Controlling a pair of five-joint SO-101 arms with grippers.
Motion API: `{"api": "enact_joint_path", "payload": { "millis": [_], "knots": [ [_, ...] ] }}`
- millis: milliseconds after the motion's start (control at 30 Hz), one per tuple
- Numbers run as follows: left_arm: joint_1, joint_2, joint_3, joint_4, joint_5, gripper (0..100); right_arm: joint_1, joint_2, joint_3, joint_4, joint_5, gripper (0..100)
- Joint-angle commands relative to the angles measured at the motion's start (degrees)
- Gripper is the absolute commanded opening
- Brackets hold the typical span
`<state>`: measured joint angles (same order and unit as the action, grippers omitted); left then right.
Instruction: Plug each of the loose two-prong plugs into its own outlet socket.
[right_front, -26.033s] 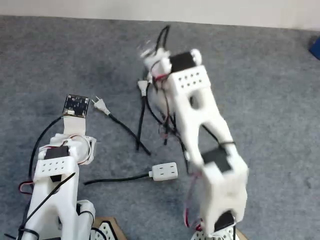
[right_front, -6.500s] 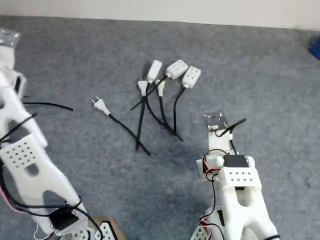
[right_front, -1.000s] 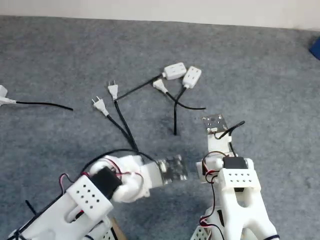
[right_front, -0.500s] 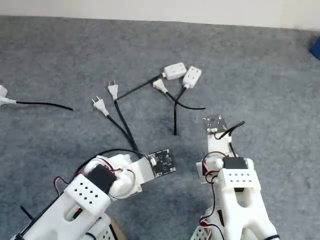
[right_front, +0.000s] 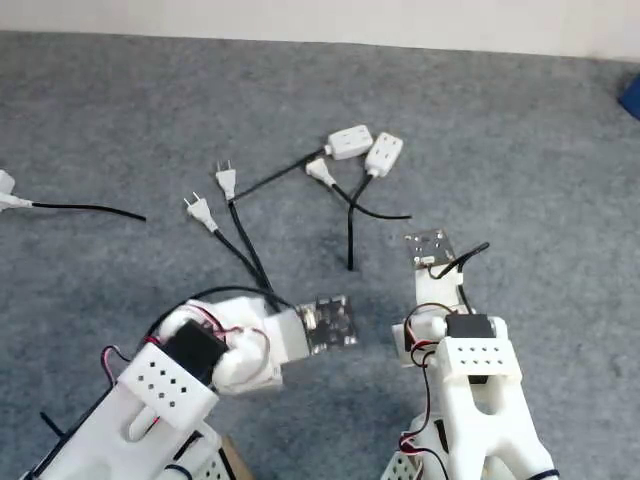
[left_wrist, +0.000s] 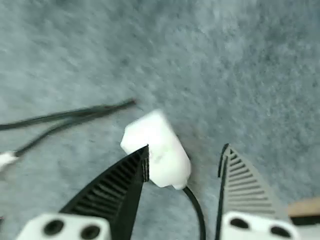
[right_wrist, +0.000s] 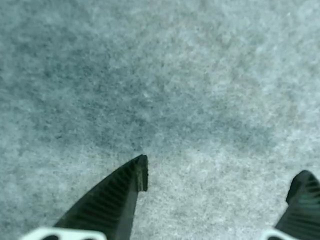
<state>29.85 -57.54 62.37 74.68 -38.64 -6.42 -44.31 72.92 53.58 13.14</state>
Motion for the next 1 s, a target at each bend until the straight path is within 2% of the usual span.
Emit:
{"api": "enact_joint_path", "payload": {
  "millis": [0,133,400,533,967],
  "knots": [
    [-5.9,-0.7,-7.7,-1.1,-0.4,21,-0.6,0.2,-0.3,-1.0,0.6,41.4],
    [-10.3,-0.7,-3.6,-7.0,-0.5,21,-0.6,0.2,-0.3,-1.0,0.6,41.4],
    [-20.0,-0.7,12.3,-21.4,-7.8,21,-0.6,0.2,-0.3,-1.0,0.6,41.4],
    [-22.1,-0.7,14.8,-24.0,-8.8,21,-0.6,0.2,-0.3,-1.0,0.6,41.4],
    [-20.7,-0.7,19.0,-25.6,-8.7,21,-0.5,0.2,-0.3,-1.0,0.6,41.4]
  ]
}}
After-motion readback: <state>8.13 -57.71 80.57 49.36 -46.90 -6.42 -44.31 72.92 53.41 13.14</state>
